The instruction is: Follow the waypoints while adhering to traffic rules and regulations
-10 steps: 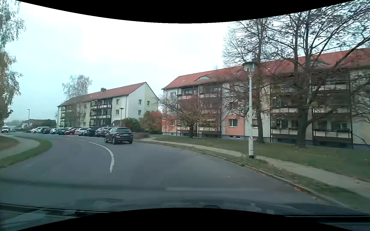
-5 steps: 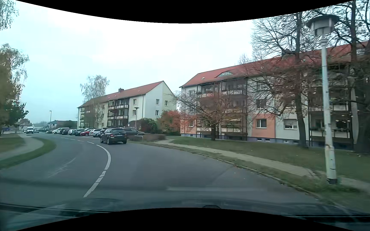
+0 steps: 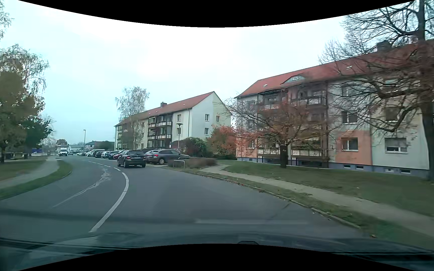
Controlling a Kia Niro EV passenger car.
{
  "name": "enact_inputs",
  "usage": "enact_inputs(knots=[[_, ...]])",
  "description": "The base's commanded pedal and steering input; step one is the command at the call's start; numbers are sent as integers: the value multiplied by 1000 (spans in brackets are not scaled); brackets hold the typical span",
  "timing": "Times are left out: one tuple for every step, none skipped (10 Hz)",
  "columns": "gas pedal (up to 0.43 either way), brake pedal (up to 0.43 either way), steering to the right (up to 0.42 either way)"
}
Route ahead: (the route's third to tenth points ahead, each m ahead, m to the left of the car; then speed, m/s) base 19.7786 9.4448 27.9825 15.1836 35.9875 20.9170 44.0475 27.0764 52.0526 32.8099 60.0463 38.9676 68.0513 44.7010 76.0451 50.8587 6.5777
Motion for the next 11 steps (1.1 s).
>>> enact_inputs(knots=[[157,0,-153],[157,0,-155],[157,0,-159],[157,0,-162],[157,0,-163],[157,0,-163],[157,0,-164],[157,0,-164],[157,0,-164],[157,0,-164],[157,0,-164]])
